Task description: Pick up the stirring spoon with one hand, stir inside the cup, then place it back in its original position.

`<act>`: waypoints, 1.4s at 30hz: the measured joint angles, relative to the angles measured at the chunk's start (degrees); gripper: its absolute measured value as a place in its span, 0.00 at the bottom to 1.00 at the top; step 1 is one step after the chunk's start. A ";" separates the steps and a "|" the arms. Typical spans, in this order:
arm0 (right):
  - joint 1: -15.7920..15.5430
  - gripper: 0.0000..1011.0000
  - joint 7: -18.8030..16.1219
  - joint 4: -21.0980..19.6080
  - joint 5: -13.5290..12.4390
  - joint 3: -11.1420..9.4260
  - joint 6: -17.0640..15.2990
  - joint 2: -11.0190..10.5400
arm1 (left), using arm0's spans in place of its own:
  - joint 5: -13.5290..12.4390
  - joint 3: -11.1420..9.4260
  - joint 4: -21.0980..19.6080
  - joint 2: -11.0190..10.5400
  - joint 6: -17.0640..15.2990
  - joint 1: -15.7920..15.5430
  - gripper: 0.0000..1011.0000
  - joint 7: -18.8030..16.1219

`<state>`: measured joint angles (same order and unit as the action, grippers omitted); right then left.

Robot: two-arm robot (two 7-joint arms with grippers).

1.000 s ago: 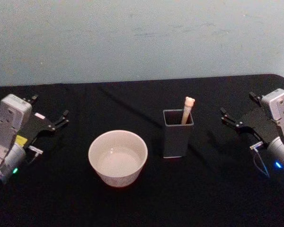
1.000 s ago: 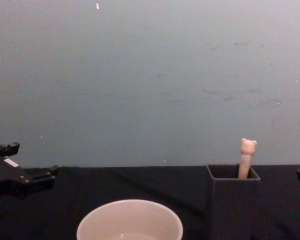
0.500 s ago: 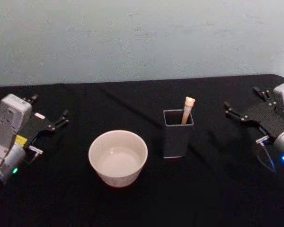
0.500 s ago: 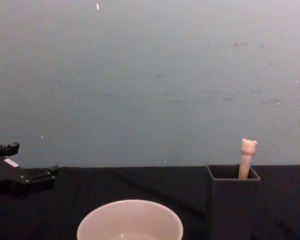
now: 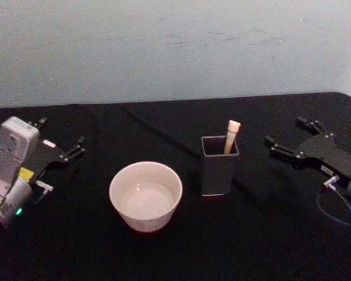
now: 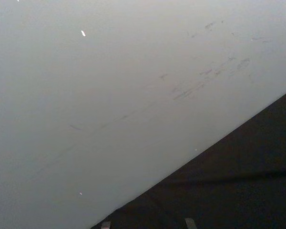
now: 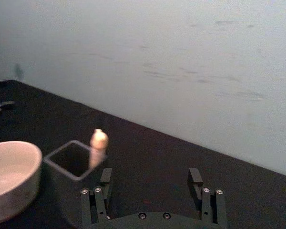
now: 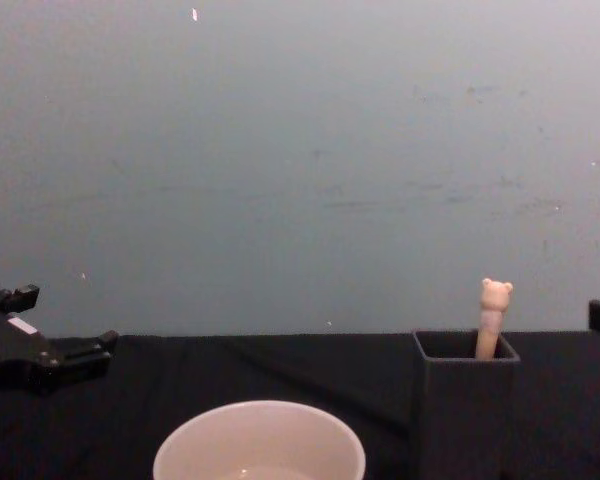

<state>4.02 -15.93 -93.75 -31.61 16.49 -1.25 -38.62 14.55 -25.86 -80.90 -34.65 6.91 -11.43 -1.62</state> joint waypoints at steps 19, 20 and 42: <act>5.74 0.99 -6.25 3.33 -0.15 3.21 -6.59 6.13 | 0.00 0.00 0.00 0.00 0.00 0.00 0.99 0.00; 6.08 0.99 -6.33 3.67 -0.07 3.33 -6.75 6.40 | 0.00 0.00 0.00 0.00 0.00 0.00 0.99 0.00; 10.25 0.99 -6.84 8.31 2.01 4.24 -7.81 10.35 | 0.00 0.00 0.00 0.00 0.00 0.00 0.99 0.00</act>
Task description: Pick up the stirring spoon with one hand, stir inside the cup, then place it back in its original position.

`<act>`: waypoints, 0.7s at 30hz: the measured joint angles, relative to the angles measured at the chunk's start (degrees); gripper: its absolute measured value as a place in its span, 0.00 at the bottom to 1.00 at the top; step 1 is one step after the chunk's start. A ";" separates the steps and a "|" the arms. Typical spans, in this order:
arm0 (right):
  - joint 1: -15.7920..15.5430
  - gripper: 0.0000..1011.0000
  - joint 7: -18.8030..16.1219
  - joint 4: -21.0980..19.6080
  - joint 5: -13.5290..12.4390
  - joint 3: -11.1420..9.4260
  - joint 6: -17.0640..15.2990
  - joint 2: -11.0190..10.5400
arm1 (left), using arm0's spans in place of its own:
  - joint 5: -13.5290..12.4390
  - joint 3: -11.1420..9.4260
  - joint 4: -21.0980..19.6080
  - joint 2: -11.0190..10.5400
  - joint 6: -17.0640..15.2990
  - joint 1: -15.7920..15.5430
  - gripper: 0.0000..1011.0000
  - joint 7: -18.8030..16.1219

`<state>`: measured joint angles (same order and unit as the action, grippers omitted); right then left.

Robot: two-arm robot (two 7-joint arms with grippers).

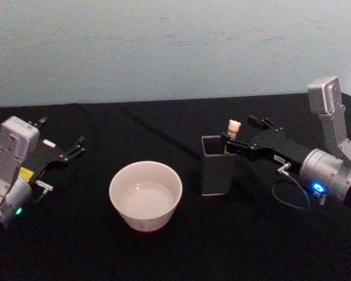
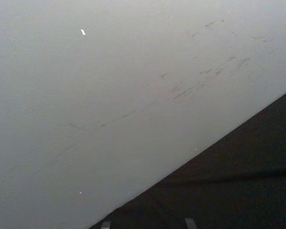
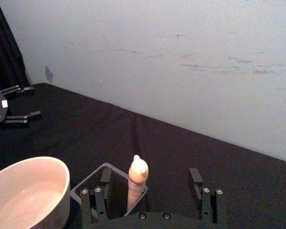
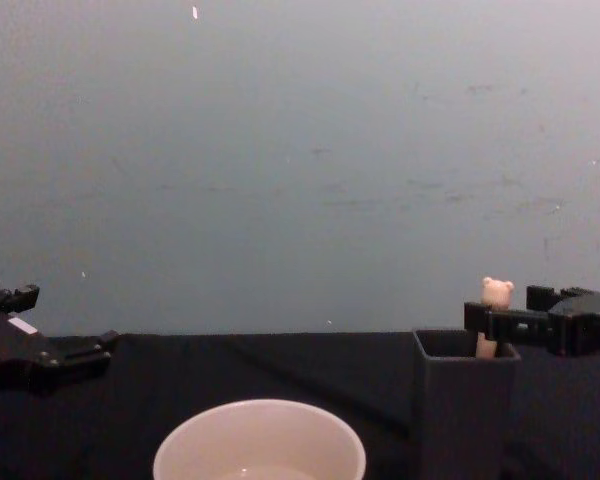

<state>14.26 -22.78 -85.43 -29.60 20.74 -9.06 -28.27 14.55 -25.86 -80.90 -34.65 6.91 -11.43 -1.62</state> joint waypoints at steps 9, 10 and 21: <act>0.01 0.99 0.00 0.03 0.02 0.01 0.02 -0.04 | 0.00 0.00 0.00 0.00 0.00 0.00 0.99 0.00; 0.01 0.99 0.00 0.03 0.02 0.01 0.03 -0.04 | 0.00 0.00 0.00 0.00 0.00 0.00 0.99 0.00; 0.01 0.86 0.02 0.03 0.01 0.04 0.07 -0.06 | 0.00 0.00 0.00 0.00 0.00 0.00 0.99 0.00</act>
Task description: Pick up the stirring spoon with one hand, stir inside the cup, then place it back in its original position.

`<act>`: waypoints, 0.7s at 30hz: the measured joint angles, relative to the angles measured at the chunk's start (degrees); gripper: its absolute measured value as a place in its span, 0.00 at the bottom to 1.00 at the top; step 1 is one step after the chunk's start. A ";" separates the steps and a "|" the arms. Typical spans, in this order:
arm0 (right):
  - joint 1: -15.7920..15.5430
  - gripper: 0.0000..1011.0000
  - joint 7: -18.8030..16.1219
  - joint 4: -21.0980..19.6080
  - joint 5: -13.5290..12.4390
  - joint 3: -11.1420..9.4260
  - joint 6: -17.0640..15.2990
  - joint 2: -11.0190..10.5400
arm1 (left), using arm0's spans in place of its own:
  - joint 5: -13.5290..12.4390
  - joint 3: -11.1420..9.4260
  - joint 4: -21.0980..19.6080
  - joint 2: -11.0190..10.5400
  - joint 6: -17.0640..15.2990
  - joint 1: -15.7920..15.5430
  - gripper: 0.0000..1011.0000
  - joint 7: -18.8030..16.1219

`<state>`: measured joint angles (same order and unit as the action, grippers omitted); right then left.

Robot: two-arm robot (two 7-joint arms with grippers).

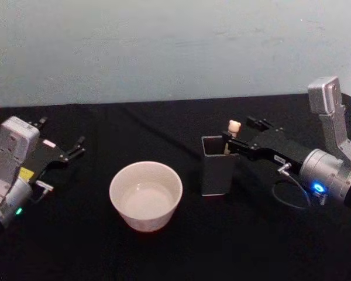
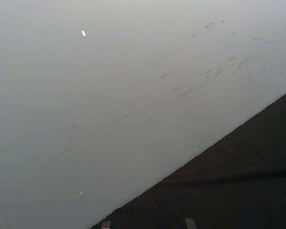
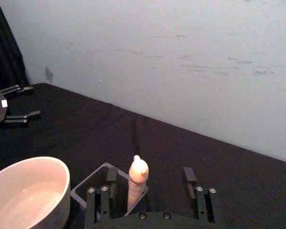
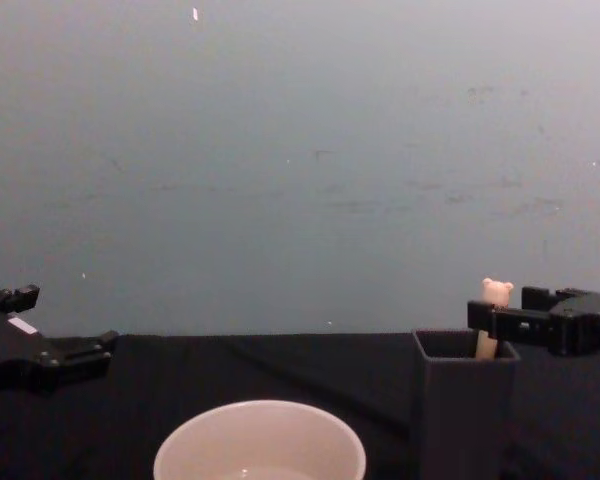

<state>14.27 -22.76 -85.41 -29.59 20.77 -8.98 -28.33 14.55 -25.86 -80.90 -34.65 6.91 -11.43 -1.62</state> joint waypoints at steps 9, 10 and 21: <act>0.00 0.62 0.00 0.00 0.00 0.00 0.05 0.00 | 0.00 0.00 0.00 0.00 0.00 0.00 0.99 0.00; 0.00 0.60 0.00 0.00 0.00 0.00 0.05 0.00 | 0.00 0.00 0.00 0.00 0.00 0.00 0.99 0.00; 0.00 0.23 -0.01 -0.01 -0.03 0.00 0.05 0.00 | 0.00 0.00 0.00 0.00 0.00 0.00 0.99 0.00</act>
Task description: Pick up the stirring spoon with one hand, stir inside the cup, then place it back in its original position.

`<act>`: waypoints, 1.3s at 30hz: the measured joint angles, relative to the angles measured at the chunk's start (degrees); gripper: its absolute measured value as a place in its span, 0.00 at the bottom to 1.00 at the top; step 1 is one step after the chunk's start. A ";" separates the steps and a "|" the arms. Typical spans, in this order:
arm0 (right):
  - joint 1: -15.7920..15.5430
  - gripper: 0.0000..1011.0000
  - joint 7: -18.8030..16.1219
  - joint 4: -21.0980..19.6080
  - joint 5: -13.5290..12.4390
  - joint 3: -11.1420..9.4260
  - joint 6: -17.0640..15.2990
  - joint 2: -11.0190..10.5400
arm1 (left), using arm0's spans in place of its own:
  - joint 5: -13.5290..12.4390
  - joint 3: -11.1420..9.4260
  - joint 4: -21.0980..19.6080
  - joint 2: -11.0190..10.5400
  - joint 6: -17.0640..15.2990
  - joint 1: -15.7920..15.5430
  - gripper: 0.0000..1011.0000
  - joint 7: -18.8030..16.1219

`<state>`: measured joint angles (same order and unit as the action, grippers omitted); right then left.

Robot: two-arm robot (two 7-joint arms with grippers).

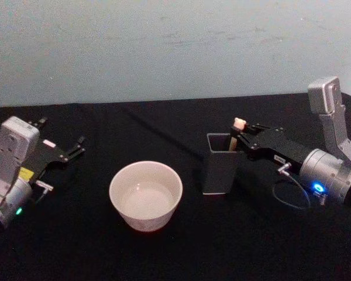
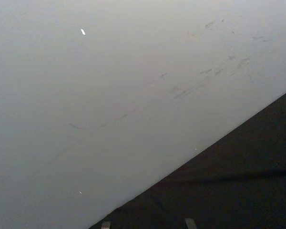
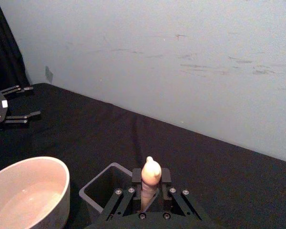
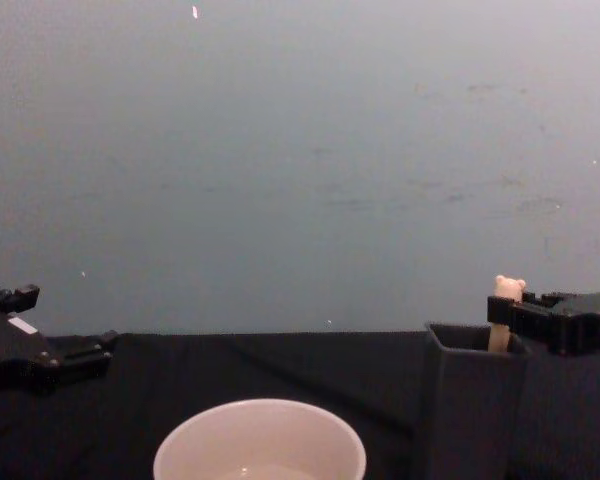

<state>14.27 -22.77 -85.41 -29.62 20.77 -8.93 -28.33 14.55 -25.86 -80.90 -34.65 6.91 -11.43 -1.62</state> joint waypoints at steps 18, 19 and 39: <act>0.00 0.21 -0.02 0.00 0.02 0.00 -0.02 0.00 | 0.00 0.00 0.00 0.00 0.00 0.00 0.99 0.00; 0.00 0.21 -0.18 0.00 -0.01 -0.02 -0.02 0.00 | 0.00 0.00 0.00 0.00 0.00 0.00 0.99 0.00; 0.49 0.21 -2.50 -1.99 -5.77 -1.29 -1.88 -0.92 | 0.00 0.00 0.00 0.00 0.00 0.00 0.99 0.00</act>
<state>14.76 -25.26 -87.41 -35.38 19.48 -10.81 -29.25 14.55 -25.86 -80.90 -34.65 6.91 -11.43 -1.62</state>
